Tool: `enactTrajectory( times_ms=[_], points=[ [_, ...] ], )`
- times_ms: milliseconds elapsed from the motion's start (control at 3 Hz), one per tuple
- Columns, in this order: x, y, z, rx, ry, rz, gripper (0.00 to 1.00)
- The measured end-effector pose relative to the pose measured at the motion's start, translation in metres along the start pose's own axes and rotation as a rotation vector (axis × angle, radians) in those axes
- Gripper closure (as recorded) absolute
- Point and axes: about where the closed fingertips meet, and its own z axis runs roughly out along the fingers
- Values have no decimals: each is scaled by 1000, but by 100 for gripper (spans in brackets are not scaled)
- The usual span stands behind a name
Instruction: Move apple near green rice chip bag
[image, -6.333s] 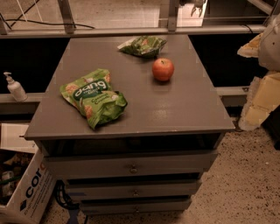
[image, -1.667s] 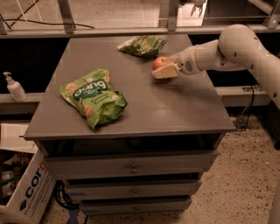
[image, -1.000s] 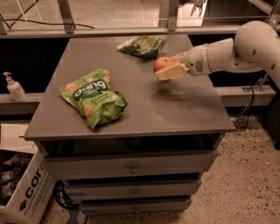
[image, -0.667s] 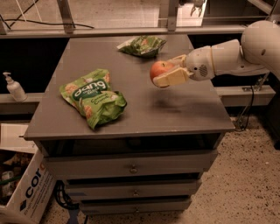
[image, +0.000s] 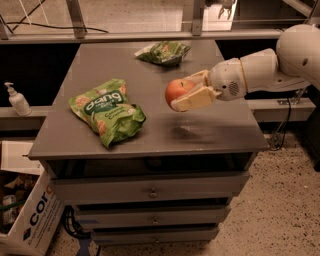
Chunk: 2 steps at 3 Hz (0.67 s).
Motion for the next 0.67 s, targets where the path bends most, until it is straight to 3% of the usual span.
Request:
enactTrajectory(
  times_ms=[667],
  points=[
    [8, -7, 22, -68, 2, 13, 100]
  ],
)
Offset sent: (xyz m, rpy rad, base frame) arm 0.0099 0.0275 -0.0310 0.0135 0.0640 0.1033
